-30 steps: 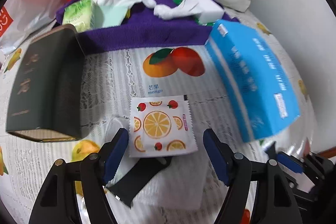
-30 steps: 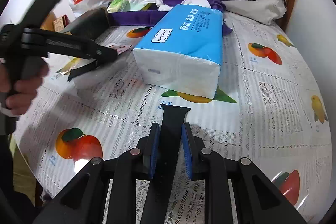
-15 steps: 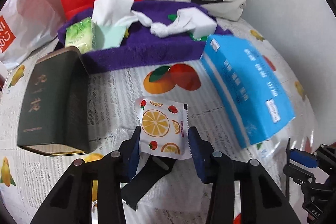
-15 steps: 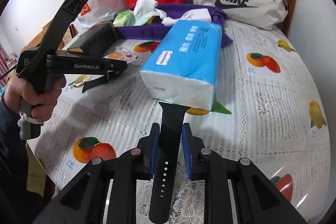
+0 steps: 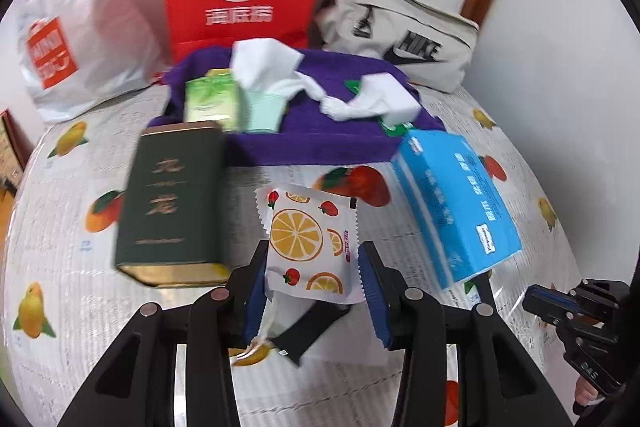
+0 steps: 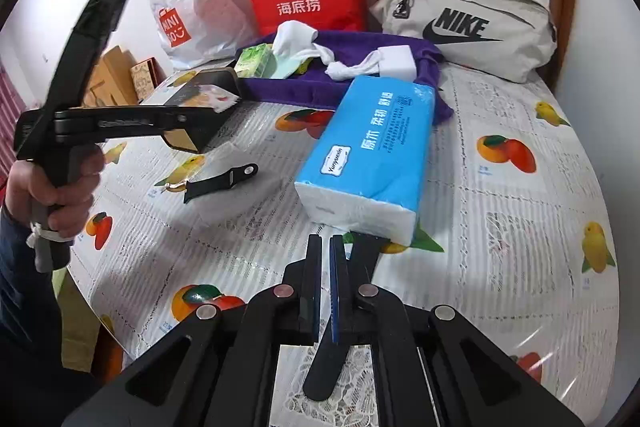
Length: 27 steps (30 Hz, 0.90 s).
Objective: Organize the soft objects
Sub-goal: 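Lay the strap on the towel with the right tool while the left places the sachet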
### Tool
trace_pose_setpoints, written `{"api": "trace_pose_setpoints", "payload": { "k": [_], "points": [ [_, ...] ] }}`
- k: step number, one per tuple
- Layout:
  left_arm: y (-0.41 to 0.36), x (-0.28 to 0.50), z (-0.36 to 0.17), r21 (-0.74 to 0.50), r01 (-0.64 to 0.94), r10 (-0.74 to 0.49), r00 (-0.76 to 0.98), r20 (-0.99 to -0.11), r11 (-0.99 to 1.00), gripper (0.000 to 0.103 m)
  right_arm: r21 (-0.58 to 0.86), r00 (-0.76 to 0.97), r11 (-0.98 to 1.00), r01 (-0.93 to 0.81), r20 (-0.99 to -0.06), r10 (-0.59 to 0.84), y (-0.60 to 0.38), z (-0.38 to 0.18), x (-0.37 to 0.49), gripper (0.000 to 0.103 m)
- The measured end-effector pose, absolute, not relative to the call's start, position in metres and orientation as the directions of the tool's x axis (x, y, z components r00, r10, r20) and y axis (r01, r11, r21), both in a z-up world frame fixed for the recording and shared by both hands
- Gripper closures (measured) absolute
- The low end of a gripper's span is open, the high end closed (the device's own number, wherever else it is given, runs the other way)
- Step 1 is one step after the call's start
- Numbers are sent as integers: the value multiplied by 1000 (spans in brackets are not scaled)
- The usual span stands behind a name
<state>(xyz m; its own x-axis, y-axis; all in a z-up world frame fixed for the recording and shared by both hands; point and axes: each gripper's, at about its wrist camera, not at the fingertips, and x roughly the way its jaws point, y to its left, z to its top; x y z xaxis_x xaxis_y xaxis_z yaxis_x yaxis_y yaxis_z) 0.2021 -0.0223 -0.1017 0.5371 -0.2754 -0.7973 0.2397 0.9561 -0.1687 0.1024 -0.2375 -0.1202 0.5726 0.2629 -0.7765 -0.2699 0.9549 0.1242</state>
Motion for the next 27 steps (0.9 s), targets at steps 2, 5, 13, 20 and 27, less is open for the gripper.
{"api": "trace_pose_setpoints", "payload": {
  "k": [2,5,13,20,27],
  "points": [
    [-12,201,-100,-173,227,-272,541,-796,958,62,106,567,957,-271,-786,247,-236,-124,107,99],
    [3,196,-100,-180,201,-263,545,-796,963,62,100,531,958,-268,-814,234,-237,-133,112,97],
    [26,184,-110,-218,158,-269,530,-804,963,62,99,447,975,-198,-876,180,-243,-176,119,79],
    [39,178,-115,-234,127,-266,532,-804,964,62,23,522,980,-198,-844,125,-228,-181,120,82],
    [47,175,-118,-255,123,-280,535,-797,959,62,34,488,986,-166,-866,112,-235,-177,114,75]
  ]
}}
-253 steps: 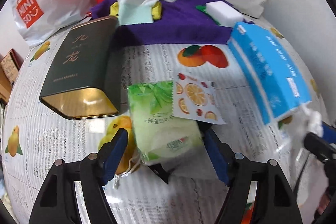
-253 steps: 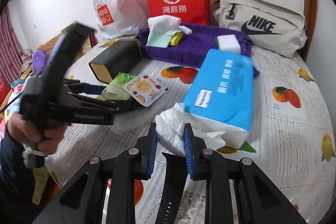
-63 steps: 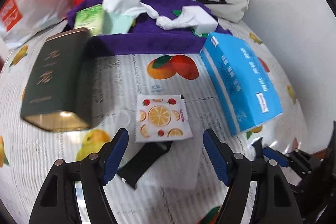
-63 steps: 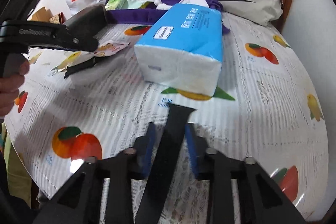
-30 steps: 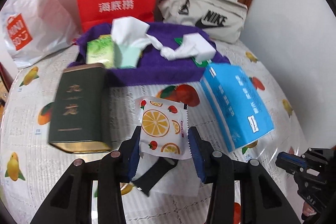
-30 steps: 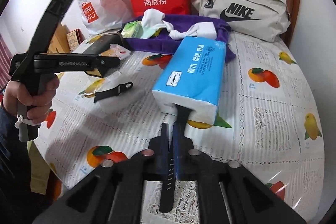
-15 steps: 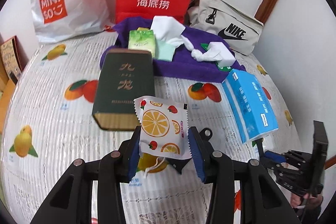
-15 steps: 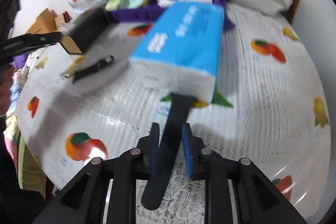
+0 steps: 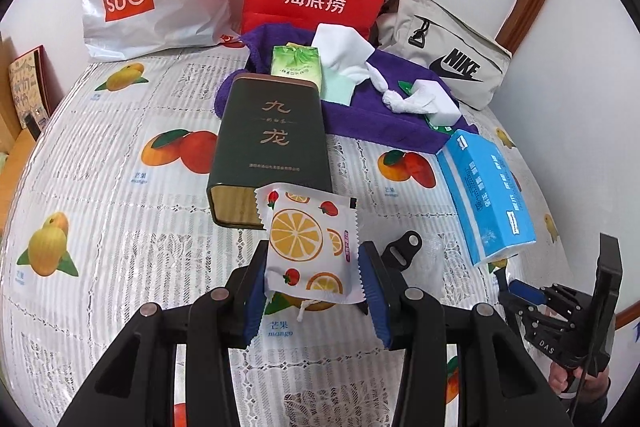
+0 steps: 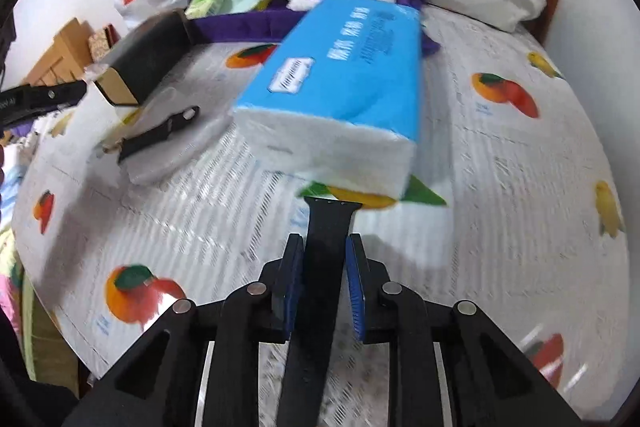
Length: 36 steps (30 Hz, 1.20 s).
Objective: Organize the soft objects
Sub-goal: 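Lay the strap on the towel with the right tool while the left places the sachet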
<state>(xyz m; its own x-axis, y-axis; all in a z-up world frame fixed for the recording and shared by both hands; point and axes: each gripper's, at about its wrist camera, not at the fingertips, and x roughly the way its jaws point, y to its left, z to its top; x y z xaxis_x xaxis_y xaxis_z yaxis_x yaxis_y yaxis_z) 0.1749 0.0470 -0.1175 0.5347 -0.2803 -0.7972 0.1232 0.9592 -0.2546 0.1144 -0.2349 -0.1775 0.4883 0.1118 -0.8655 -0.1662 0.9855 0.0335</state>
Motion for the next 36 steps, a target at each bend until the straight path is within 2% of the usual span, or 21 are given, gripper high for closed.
{"api": "trace_pose_setpoints", "payload": {
  "k": [9,12,26,36],
  "points": [
    [46,173,-117,-277,137,-306,532,-789,951,62,58,523,984,-167,-841,138,-237,-179,116,82],
    [47,171,-110,-272,144,-305,543,-782,952,62,111,520,979,-171,-834,185,-240,-168,114,83],
    [70,161,-117,-267,66,-261,528,-808,961,62,70,588,972,-224,-786,192,-230,-121,105,83],
    [82,179,-90,-265,63,-253,574,-779,962,62,63,642,968,-244,-737,210,-232,-87,136,82]
  ]
}}
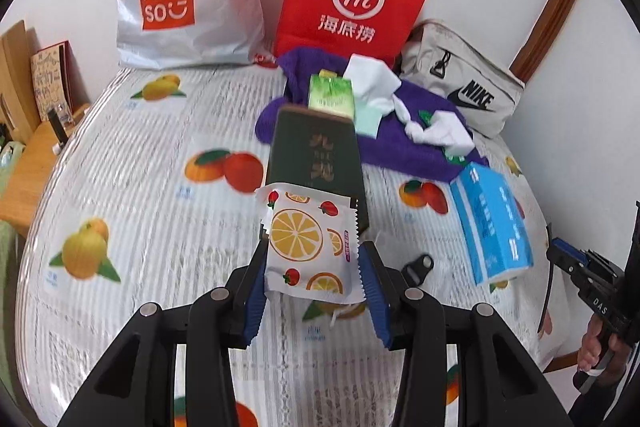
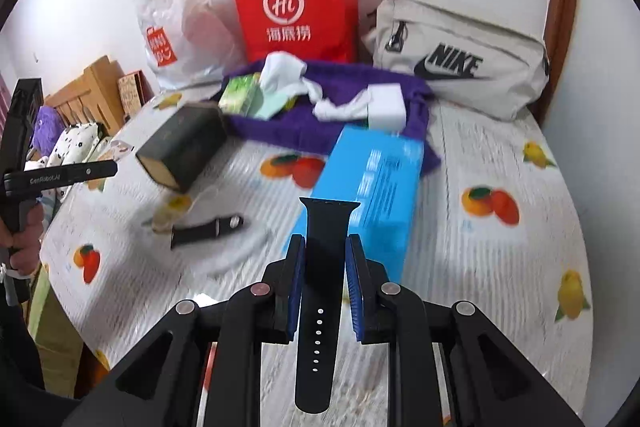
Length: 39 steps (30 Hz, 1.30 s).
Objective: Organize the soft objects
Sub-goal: 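Lay the strap on the towel with the right tool while the left places the sachet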
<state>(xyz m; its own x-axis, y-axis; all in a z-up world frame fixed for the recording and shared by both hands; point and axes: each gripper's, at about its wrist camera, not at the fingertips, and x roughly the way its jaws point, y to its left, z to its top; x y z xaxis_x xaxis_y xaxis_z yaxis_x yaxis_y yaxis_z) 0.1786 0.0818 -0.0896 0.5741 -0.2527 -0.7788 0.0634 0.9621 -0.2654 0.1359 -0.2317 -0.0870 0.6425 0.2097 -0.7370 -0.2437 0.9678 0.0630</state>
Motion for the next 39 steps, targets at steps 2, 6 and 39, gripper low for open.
{"api": "trace_pose_setpoints", "payload": {
  "k": [2,6,39],
  "points": [
    [81,189,-84,-270,69,-259,581,-772,960,62,62,648,968,-244,-732,210,-232,-83,147,82],
    [75,210,-76,-270,90,-270,589,-762,959,62,48,656,970,-240,-729,198,-235,-75,174,82],
    [15,429,-106,-322,156,-357,484,-799,934,61,148,558,954,-260,-783,274,-204,-99,417,82]
  ]
}}
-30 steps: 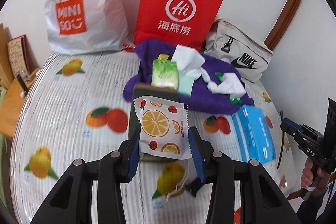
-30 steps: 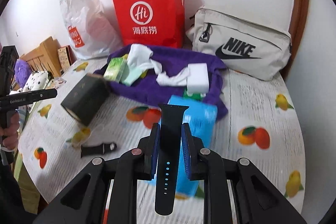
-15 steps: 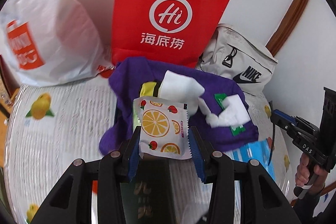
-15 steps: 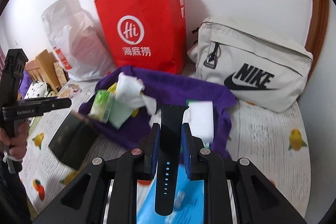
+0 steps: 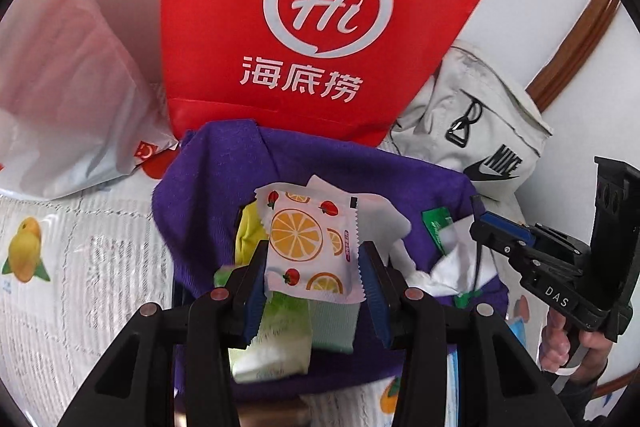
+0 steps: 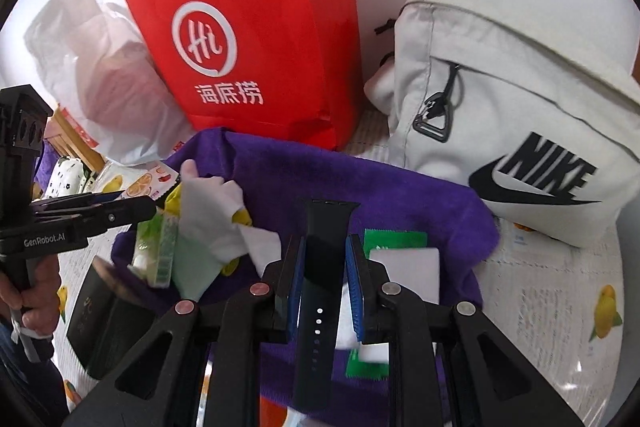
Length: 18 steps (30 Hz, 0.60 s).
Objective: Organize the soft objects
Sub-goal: 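Lay the strap on the towel with the right tool while the left places the sachet, then open both tools and withdraw them from the towel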
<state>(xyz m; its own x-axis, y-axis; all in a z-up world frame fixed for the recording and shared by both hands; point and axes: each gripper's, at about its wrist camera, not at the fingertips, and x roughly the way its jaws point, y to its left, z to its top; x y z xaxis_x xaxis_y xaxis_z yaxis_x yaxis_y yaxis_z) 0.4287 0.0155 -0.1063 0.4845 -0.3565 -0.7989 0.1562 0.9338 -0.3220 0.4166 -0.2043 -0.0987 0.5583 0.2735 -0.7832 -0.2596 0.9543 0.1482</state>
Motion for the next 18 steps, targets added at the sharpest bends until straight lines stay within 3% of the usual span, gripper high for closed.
{"api": "trace_pose_setpoints", "payload": {
  "k": [5,8,10,12,18],
  "points": [
    [8,436,-117,-311,168,-353,463,-813,935,58,169,505,953,-250,-817,278,-202,-114,430,83],
    [5,438,-118,-289,164,-332,464,-821,943,48,168,477,952,-255,-835,275,-199,-120,434,82],
    [4,438,-117,-278,162,-322,469,-823,947,43,165,474,952,-259,-837,274,-199,-121,432,78],
    [3,439,-115,-264,150,-303,464,-832,953,41,163,478,954,-253,-836,270,-200,-119,430,66],
    [6,426,-98,-248,153,-291,486,-824,957,38,157,509,953,-257,-817,272,-202,-102,409,65]
  ]
}}
